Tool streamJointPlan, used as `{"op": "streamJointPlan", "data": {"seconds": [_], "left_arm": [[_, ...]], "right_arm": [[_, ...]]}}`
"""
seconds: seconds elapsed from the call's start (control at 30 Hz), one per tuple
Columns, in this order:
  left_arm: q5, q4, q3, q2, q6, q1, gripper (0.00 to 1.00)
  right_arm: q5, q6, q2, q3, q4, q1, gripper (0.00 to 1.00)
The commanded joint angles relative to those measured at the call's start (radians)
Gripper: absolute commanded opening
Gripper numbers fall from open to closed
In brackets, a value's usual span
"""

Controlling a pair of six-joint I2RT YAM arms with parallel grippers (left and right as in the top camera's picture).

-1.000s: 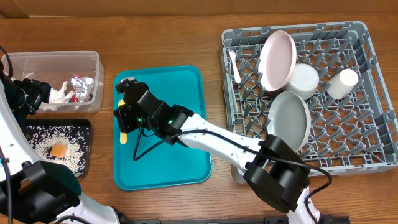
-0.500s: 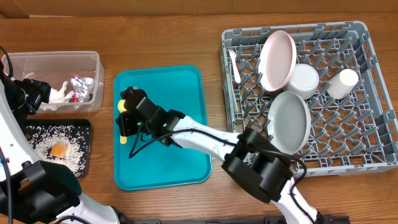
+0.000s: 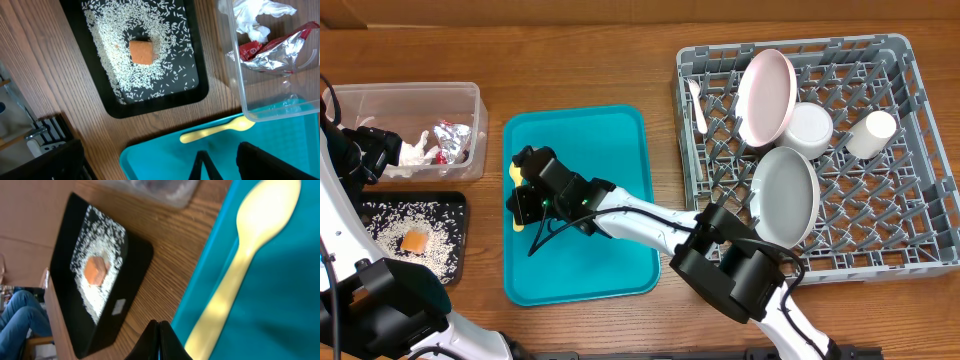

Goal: Sort waste into correct bins and load items into the dishwasher rack

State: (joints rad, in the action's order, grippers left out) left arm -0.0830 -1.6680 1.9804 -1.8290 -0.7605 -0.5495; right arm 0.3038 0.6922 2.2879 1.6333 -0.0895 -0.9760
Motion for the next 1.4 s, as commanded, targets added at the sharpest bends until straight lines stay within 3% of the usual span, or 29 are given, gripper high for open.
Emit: {"op": "streamJointPlan", "data": {"seconds": [0.0, 0.8, 1.37], "left_arm": [[-0.009, 0.001, -0.003, 0.008, -0.014, 0.008, 1.0], [-0.01, 0.001, -0.003, 0.008, -0.014, 0.008, 1.0], [-0.01, 0.001, -0.003, 0.008, -0.014, 0.008, 1.0]], "right_arm": [[0.026, -0.004, 0.027, 0.012, 0.007, 0.0, 0.04], [0.005, 0.007, 0.119, 0.08, 0.049, -0.019, 0.04], [-0.255, -0.12, 0.119, 0.11, -0.19, 0.003, 0.04]]}}
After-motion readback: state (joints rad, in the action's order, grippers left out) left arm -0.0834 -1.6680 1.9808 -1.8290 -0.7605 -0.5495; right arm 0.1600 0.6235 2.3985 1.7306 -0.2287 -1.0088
